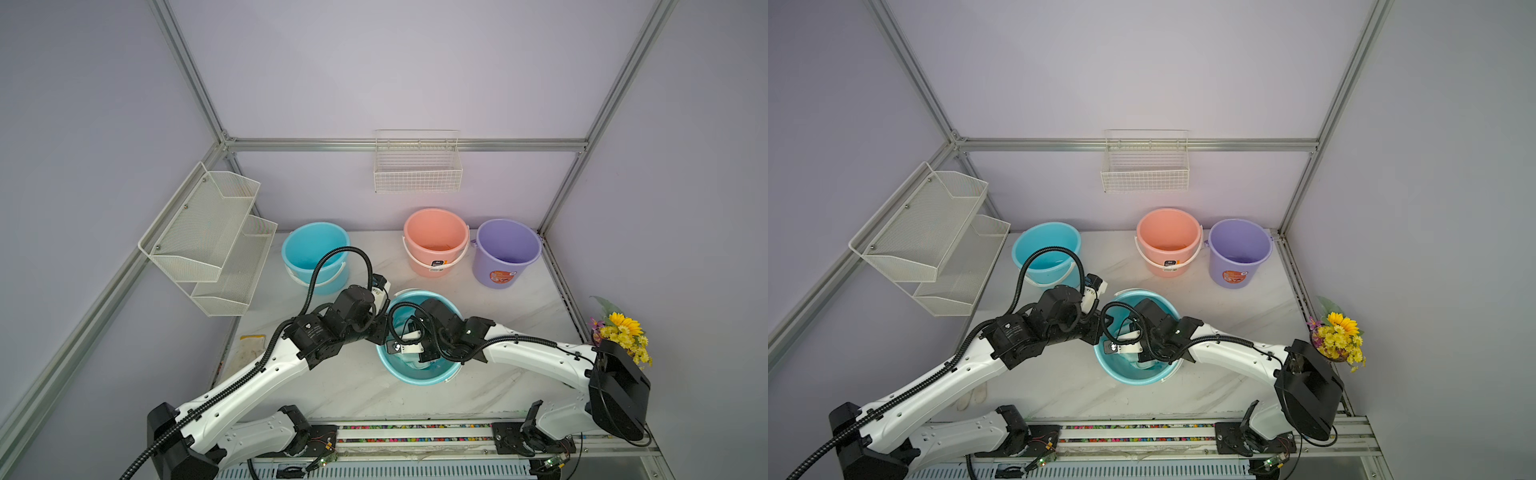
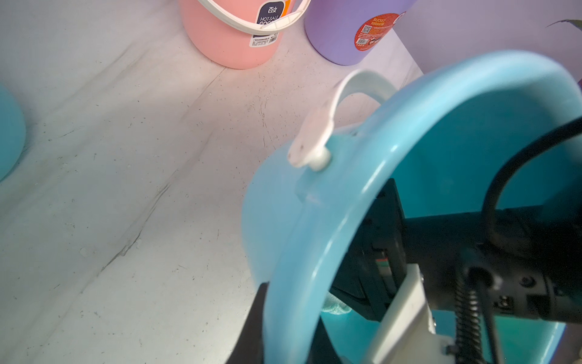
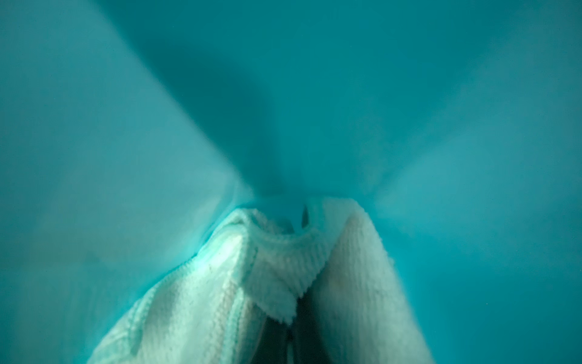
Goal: Wipe the inside of the bucket with a cloth
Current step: Wipe the dirt from the inside of the bucket.
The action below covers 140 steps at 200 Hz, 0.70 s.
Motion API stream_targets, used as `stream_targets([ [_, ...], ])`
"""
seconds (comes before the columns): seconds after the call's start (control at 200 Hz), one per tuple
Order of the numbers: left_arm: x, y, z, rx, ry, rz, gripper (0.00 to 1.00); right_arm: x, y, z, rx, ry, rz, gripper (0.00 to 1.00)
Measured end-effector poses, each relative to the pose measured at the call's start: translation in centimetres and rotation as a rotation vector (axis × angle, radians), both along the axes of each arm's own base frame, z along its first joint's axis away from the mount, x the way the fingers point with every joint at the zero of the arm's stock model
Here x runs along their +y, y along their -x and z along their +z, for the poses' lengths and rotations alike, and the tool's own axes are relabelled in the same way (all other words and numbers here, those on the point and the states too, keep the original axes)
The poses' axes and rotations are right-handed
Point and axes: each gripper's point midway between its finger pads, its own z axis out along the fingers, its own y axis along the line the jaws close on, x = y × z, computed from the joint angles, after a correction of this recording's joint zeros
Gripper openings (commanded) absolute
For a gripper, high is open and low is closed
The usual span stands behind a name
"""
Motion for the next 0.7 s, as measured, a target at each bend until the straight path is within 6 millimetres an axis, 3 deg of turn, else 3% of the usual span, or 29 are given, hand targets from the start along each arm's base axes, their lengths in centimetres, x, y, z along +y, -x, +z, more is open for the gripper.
stream_targets([
  [0.145, 0.4, 0.1, -0.4, 0.01, -0.018, 0.01, 0.0, -1.9, 1.6, -1.2, 0.122, 0.129, -0.014, 0.0],
  [0.245, 0.5, 0.2, -0.5, 0.018, -0.023, 0.008, 0.0, -3.5, 1.5, -1.9, 0.145, 0.226, -0.063, 0.0],
  [0.51, 0.3, 0.2, -1.4, 0.043, -0.041, 0.007, 0.0, -6.7, -2.6, -1.7, -0.071, 0.406, -0.211, 0.0],
  [0.7, 0.2, -0.4, -1.3, 0.033, -0.035, 0.021, 0.0, -6.7, -6.4, -1.0, -0.329, 0.387, -0.262, 0.0],
])
